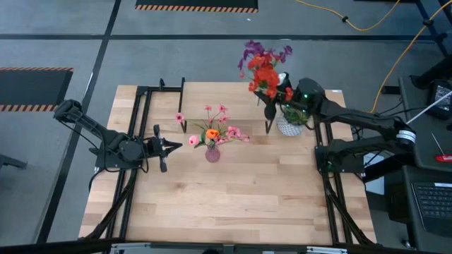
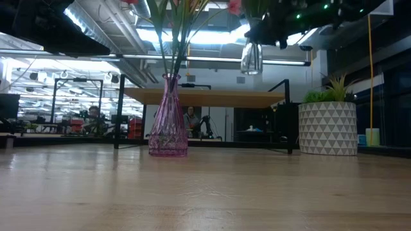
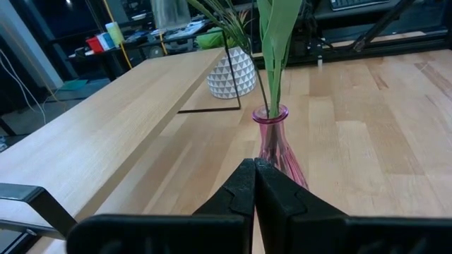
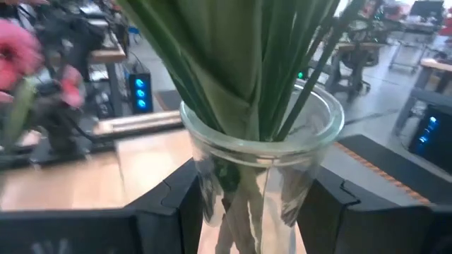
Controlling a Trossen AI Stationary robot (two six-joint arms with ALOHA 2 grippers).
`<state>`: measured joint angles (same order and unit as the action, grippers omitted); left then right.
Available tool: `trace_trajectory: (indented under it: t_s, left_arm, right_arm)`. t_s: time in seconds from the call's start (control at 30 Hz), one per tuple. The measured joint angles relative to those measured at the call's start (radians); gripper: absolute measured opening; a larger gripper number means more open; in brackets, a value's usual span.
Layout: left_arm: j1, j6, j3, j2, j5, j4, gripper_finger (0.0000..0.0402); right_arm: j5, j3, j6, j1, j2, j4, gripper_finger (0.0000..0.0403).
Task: Pick and place flowers into a vace then onto a shelf
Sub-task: Put the transparent vase with flowers on the shelf
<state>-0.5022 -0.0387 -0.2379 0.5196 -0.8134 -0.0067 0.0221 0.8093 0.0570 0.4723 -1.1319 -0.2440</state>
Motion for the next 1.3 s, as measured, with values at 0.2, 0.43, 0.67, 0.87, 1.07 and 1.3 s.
trace_trajectory:
  t_s: [0.2,0.43,0.67,0.87,1.07,1.3]
  left_arm:
    - [0.000,0.000,0.000,0.000,0.000,0.000,0.0003]
    - [0.000,0.000,0.000,0.000,0.002,0.000,0.0005]
    - [0.000,0.000,0.000,0.000,0.003,0.000,0.0006]
    - [0.000,0.000,0.000,0.000,0.003,0.000,0.0002]
    - [0.000,0.000,0.000,0.000,0.003,-0.001,0.0005]
    - [0.000,0.000,0.000,0.000,0.003,-0.001,0.0002]
  right_arm:
    - [0.028,0.000,0.056,0.033,-0.066,-0.003,0.0164]
    - [0.032,0.000,0.006,0.070,-0.121,-0.047,0.0164]
    - [0.032,-0.014,-0.010,0.095,-0.130,-0.081,0.0164]
    - [0.010,-0.063,-0.026,0.094,-0.131,-0.129,0.0164]
    - [0.005,-0.063,-0.027,0.094,-0.155,-0.155,0.0164]
    - [0.005,-0.063,-0.027,0.094,-0.212,-0.221,0.0164]
